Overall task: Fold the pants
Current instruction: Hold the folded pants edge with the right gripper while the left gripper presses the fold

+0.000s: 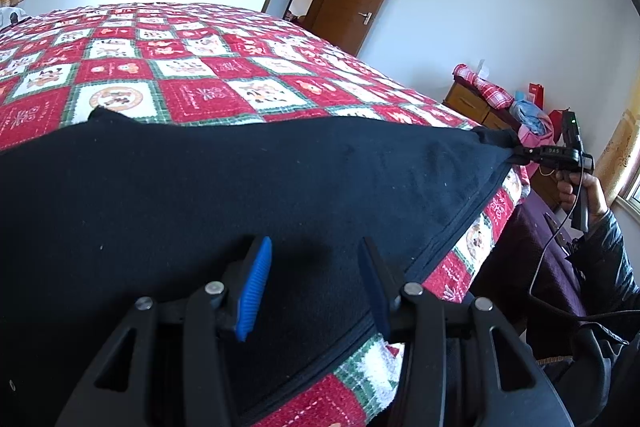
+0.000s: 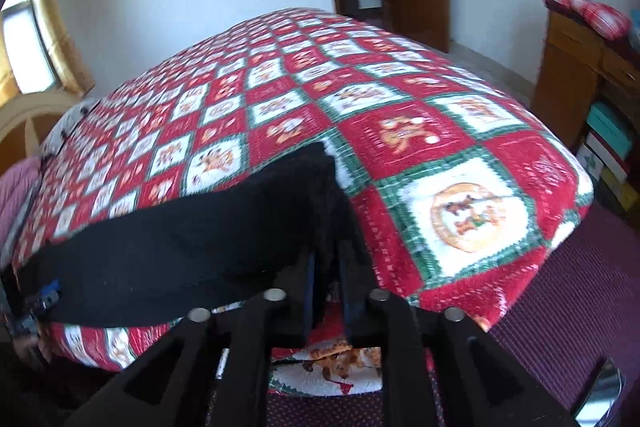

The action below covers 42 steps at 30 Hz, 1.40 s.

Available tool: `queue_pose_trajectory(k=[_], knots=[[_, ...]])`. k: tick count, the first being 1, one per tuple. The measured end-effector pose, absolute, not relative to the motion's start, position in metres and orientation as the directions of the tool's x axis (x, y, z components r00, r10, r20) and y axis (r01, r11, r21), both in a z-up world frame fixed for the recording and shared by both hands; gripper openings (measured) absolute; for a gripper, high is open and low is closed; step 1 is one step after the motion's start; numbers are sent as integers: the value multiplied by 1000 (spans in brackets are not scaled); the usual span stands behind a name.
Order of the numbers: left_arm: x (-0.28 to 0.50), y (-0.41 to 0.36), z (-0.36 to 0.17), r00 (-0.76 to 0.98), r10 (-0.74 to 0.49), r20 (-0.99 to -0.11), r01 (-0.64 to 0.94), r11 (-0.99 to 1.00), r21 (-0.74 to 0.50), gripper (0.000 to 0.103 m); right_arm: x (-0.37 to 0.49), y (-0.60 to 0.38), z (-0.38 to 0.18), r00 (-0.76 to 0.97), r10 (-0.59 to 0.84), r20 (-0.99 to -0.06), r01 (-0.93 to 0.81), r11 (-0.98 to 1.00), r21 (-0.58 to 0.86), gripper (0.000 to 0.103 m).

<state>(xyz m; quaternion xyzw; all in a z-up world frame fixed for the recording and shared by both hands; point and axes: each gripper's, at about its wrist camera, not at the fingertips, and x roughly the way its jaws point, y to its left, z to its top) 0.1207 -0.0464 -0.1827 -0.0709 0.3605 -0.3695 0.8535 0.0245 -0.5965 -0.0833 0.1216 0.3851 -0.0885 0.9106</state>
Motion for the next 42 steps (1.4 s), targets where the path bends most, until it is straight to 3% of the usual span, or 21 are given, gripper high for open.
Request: queue_pose_trajectory(k=[6,9,12,13,15,18,24,32,34,36,42], knots=[[120,-45,-184,469,-688,-554,581,713,-393,48,19,-618,-65,753,15,-658,277,899,339,52],[118,-46,-183,477,-682,-555,584,718,-380,48,30,-635,-61,774,30,-633,301,861,409,52],[114,-50,-183,482,-676,-557,597,719,-356,54,48,-641,-68,759,131,-638,270,828,492,52],[114,-51,-183,483,-675,-557,598,719,-353,56,59,-639,-74,730,171,-661,262,824,502,49],[113,-52,-182,483,-675,-557,602,718,-349,59,68,-635,-78,711,188,-678,260,825,501,8],[114,-51,-183,481,-678,-555,604,715,-351,59,75,-627,-69,736,184,-651,233,835,499,2],[114,-51,-185,480,-686,-547,607,710,-357,59,62,-623,-39,864,94,-495,162,878,450,2],[114,-50,-185,476,-690,-545,609,706,-362,59,56,-621,-70,793,57,-607,206,912,355,3],[114,-50,-184,477,-690,-545,607,707,-363,59,54,-622,-74,752,6,-659,262,915,307,10],[113,-50,-184,481,-687,-544,604,710,-362,59,47,-627,-73,746,-19,-665,303,900,314,45],[104,-55,-179,490,-681,-544,619,712,-332,59,12,-638,-76,774,112,-623,277,825,492,46]])
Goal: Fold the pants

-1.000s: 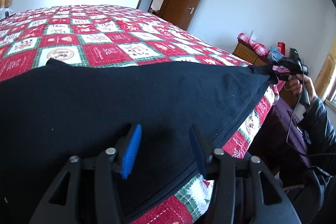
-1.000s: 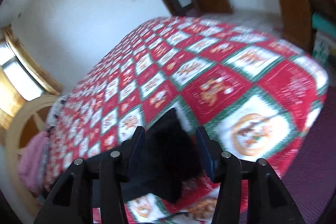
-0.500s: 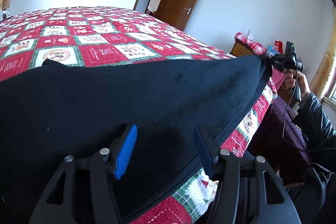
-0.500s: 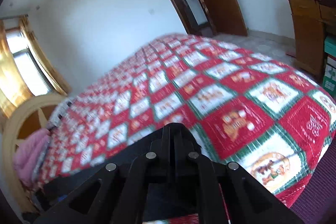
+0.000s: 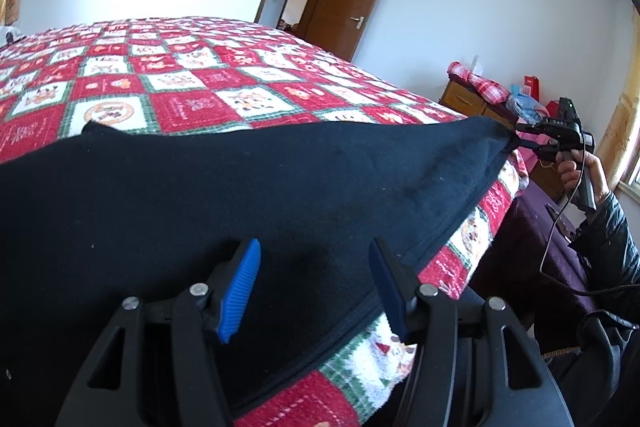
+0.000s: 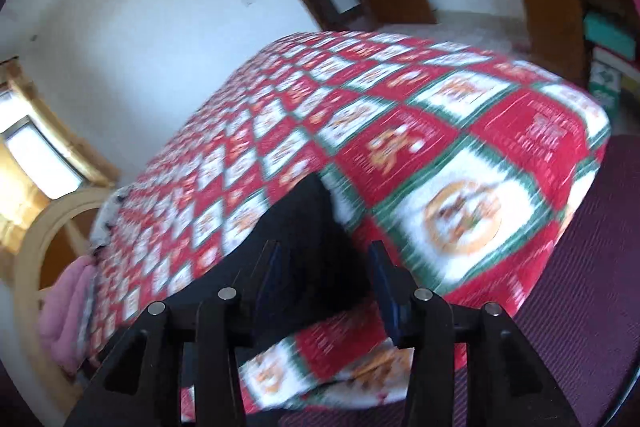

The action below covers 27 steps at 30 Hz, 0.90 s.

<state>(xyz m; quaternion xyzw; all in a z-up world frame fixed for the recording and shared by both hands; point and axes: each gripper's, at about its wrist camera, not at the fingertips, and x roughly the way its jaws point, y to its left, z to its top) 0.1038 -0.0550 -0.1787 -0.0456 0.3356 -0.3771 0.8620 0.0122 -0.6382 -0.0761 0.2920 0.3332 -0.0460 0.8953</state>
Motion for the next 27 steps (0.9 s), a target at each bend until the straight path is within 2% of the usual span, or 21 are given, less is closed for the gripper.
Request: queue_pose_trajectory(k=[2,4,5,6,9,11,13,15,19,24,27], knots=[[98,-61,-178,486,-680,-550,641,704,-304,59,11,-624,-80,752,122,-647,244,861,446,46],[92,-71,-179,472,-676,-566,672,691,-265,59,15,-611,-84,737,96,-669,227,897,380,38],[90,-76,-180,468,-668,-579,681,690,-245,59,19,-606,-88,719,79,-690,223,915,337,18],[89,-79,-181,475,-654,-589,686,694,-218,59,23,-603,-92,704,55,-708,229,926,299,9],[90,-80,-182,478,-650,-591,688,695,-208,59,19,-600,-84,747,-34,-664,233,949,212,7],[96,-73,-184,457,-680,-574,676,684,-272,59,12,-588,-74,793,-182,-581,239,971,22,7],[101,-65,-186,433,-713,-552,658,669,-347,59,10,-568,-79,803,-363,-473,270,929,-254,5],[104,-60,-186,416,-736,-534,648,652,-393,59,20,-576,-91,727,-442,-525,314,894,-319,5],[100,-63,-184,415,-738,-532,646,650,-399,60,7,-638,-88,733,-275,-622,420,903,96,5],[98,-64,-185,412,-736,-537,652,650,-392,60,-3,-642,-70,798,-154,-582,380,879,289,5],[98,-65,-185,410,-734,-541,656,649,-384,60,5,-615,-68,807,-81,-585,301,909,290,6]])
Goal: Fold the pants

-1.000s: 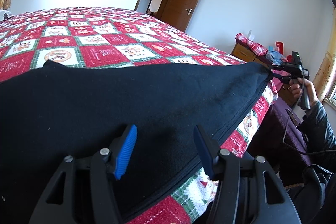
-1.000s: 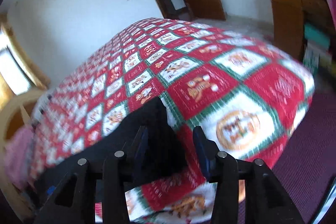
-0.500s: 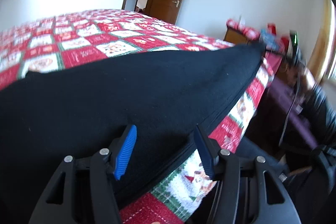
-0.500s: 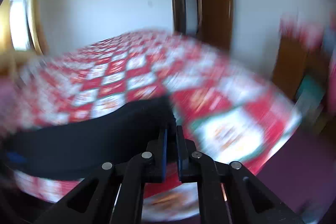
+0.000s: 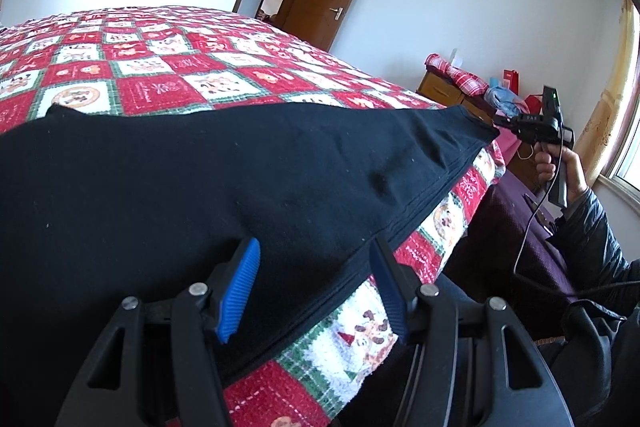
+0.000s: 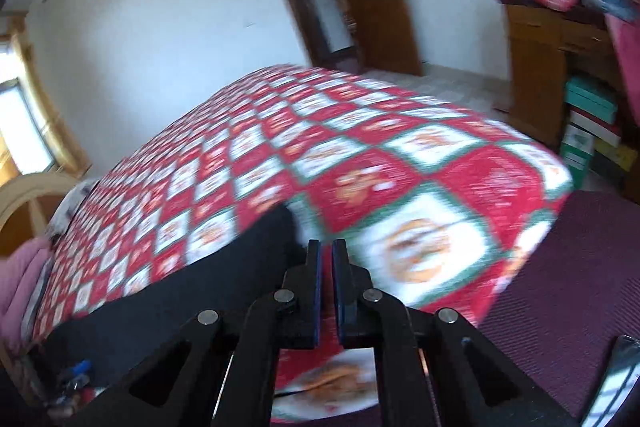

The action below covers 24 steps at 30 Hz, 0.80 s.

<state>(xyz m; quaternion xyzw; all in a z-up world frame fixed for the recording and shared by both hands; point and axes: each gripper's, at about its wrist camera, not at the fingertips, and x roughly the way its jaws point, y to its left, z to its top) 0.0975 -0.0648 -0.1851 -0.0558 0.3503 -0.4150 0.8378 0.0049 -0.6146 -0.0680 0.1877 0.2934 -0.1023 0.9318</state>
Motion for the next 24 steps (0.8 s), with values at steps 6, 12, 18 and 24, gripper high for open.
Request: queue_pose_trajectory(k=[6,12,18,24], knots=[[94,-63,-187,411,-738,-536,662,645,-381,60,42,-564,-92,728,-110,-676,247,963,109,10],[90,-61,-184,423,-739,-524,655,649,-387,60,29,-565,-81,734,-205,-648,332,940,79,11],[85,-72,-183,423,-728,-540,679,649,-343,64,45,-470,-79,743,64,-666,15,994,112,52],[87,-63,-182,448,-715,-537,651,672,-352,64,48,-372,-123,648,90,-756,-256,961,-105,51]])
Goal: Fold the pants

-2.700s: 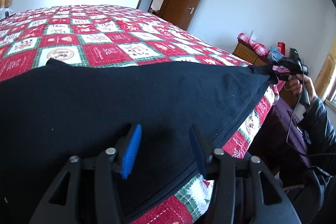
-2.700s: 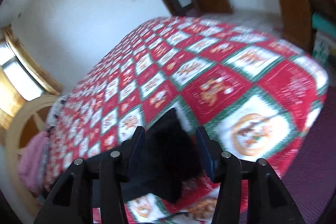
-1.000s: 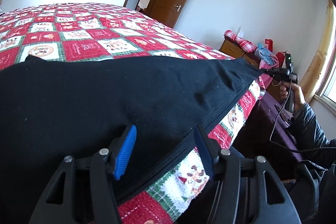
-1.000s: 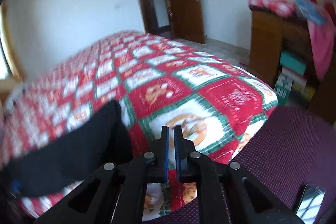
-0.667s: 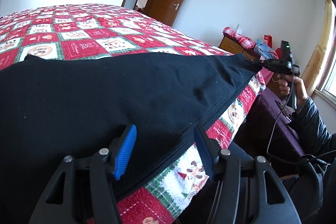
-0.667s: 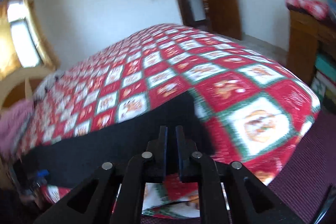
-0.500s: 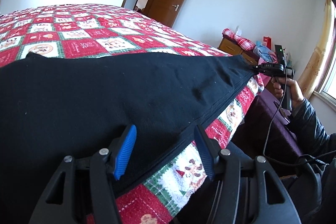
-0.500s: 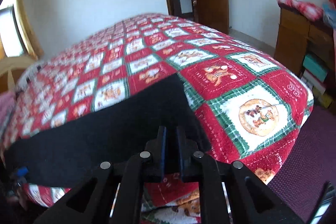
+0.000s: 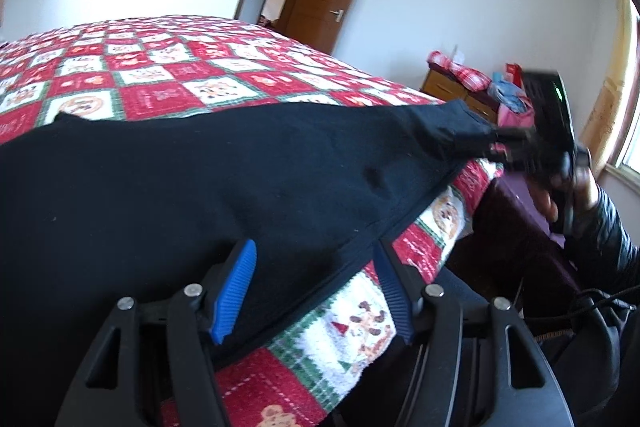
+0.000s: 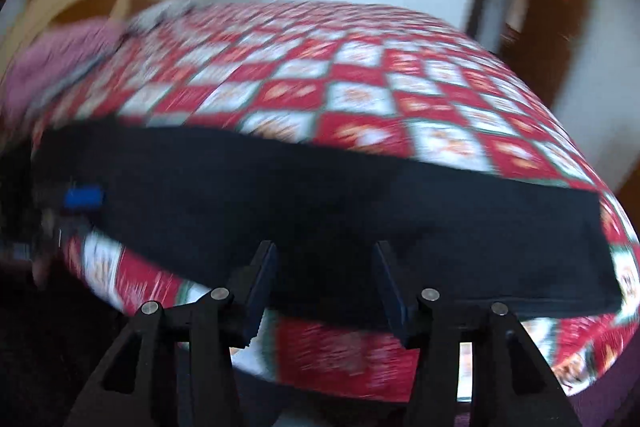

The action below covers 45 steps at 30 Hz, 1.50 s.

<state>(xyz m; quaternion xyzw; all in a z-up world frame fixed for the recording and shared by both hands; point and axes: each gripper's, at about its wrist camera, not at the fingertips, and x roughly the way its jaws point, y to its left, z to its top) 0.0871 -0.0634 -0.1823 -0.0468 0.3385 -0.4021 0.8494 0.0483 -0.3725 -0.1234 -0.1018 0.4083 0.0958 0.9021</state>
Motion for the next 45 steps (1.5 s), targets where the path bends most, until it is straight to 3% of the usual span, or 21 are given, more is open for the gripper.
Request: queue_pose_trajectory(k=[10,12,17,24,34,38,40,41,42,45], knots=[[87,-63,-185,461,-714,-526,635,680,-366,64,39,-331,-163,625,65,-778,-386,892,-236,49],[87,-62,-186,461,-716,-525,632,680,-372,64,37,-331,-161,628,85,-774,-393,892,-222,34],[86,-63,-184,466,-706,-533,627,688,-364,64,46,-338,-162,619,75,-782,-343,921,-183,8],[79,-67,-180,475,-681,-557,629,706,-326,64,36,-338,-149,616,75,-784,-357,914,-192,0],[77,-76,-179,512,-608,-607,616,752,-235,64,33,-348,-160,587,40,-809,-330,924,-194,0],[73,-79,-177,527,-581,-620,610,767,-200,64,36,-350,-148,589,112,-800,-317,943,-102,3],[73,-78,-176,531,-572,-625,602,774,-197,64,37,-343,-144,606,113,-787,-320,941,-111,19],[74,-78,-176,531,-567,-629,597,778,-197,64,37,-339,-143,609,122,-784,-329,938,-110,41],[74,-78,-176,532,-564,-631,594,780,-197,64,38,-334,-143,609,136,-781,-343,934,-104,52],[74,-76,-176,536,-556,-636,584,788,-196,64,44,-317,-146,617,147,-774,-368,922,-118,52]])
